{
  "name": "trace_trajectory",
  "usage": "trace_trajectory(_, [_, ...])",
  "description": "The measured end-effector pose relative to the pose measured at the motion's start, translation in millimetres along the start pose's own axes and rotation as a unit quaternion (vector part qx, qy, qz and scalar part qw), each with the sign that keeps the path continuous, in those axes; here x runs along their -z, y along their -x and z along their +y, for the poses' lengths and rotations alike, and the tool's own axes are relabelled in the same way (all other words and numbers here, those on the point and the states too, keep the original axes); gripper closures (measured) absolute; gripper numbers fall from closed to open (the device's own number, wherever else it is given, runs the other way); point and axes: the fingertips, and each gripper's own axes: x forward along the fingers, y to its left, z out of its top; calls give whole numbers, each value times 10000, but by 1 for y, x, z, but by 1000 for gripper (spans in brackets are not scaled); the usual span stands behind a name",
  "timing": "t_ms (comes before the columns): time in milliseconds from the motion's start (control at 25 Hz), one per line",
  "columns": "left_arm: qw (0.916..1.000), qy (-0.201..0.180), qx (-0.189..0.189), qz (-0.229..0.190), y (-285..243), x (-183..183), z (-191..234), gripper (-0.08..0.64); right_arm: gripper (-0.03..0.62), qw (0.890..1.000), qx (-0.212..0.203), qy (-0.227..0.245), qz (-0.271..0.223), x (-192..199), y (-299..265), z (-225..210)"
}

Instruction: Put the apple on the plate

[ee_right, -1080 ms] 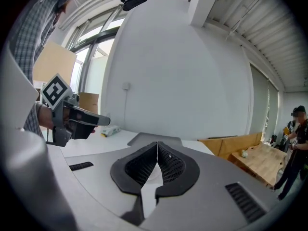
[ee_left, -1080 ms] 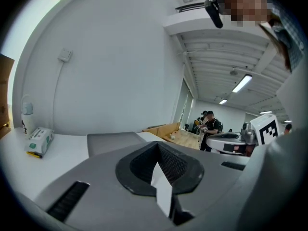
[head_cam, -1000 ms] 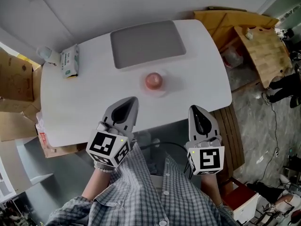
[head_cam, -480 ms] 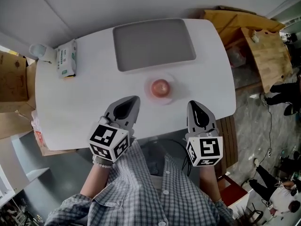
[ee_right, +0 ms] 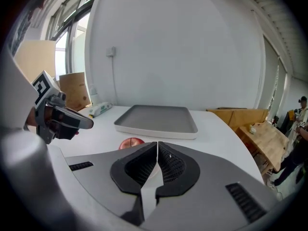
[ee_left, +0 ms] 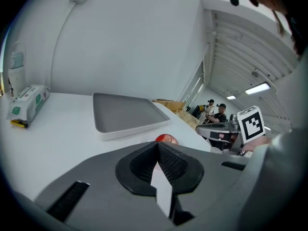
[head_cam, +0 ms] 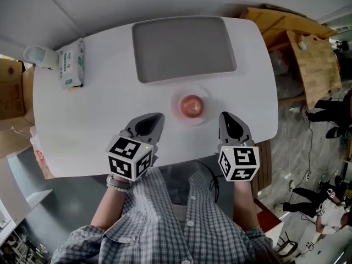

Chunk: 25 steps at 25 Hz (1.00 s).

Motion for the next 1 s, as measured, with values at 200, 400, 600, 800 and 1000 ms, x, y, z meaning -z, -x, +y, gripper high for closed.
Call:
trace_trajectory(200, [9989,321,-320,151,-12,11,11,552,571,9985,-342,215,374,11,-21,-3])
trace_trajectory(400, [9954,741,-505,325,-24,24,17,552,571,9945,-675,324,733,25,-46,-4])
trace_trajectory(600, [9914,1028,-650,489,-36,39,19,551,569,9877,-1061,417,1069,39,-63,-2])
trace_trajectory(800, [9869,1238,-813,647,-45,49,26,551,535,9821,-1351,132,1306,49,-78,-6])
trace_trajectory(1000, [9830,1385,-910,794,-55,60,28,549,500,9742,-1647,-98,1542,60,-90,-4])
